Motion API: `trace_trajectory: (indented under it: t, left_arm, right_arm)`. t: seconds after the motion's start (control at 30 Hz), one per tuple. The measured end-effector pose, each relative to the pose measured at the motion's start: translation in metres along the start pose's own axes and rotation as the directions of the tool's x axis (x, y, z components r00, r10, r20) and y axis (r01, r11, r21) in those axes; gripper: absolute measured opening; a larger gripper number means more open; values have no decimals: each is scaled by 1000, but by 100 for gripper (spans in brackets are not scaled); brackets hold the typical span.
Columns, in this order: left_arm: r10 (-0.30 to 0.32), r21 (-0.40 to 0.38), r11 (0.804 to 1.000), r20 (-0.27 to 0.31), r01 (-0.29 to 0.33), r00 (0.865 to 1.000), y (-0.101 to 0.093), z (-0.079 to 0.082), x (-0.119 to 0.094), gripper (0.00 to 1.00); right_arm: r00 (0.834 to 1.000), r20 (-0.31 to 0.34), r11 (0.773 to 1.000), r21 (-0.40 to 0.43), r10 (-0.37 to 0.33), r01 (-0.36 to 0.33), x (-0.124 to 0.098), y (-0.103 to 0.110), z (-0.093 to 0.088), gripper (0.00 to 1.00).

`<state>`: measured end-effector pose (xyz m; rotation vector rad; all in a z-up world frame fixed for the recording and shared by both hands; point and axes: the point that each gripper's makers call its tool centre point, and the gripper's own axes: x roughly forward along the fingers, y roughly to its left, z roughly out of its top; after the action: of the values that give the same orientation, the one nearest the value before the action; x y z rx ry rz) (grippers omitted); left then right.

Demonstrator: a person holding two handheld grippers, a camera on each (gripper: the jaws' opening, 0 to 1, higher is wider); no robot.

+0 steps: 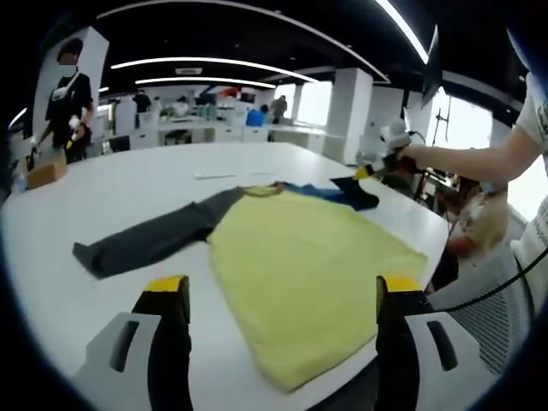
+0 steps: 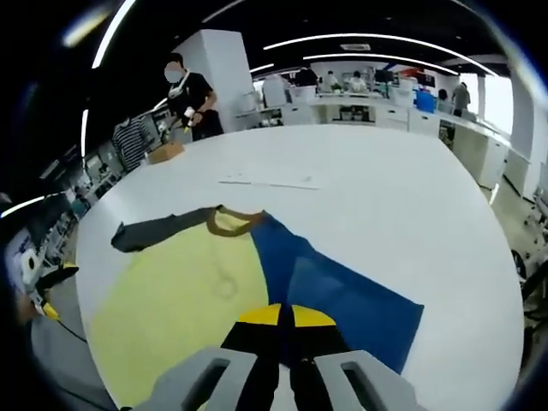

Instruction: Fold the garment on the visible template until the final outline fits inside the template.

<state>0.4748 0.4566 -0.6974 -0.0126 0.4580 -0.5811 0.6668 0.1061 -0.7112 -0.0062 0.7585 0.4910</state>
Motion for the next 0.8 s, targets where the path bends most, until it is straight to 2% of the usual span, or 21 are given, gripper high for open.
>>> trace_trajectory:
  t: [0.4, 0.8]
  left_arm:
    - [-6, 12, 1000, -5, 6, 1000, -16, 7, 2, 86]
    - [-9, 11, 1000, -6, 9, 1000, -17, 7, 1, 86]
  right_arm:
    - [999, -5, 999, -24, 47, -48, 15, 29, 8, 0]
    - [997, 5, 996, -28, 79, -79, 27, 56, 19, 0]
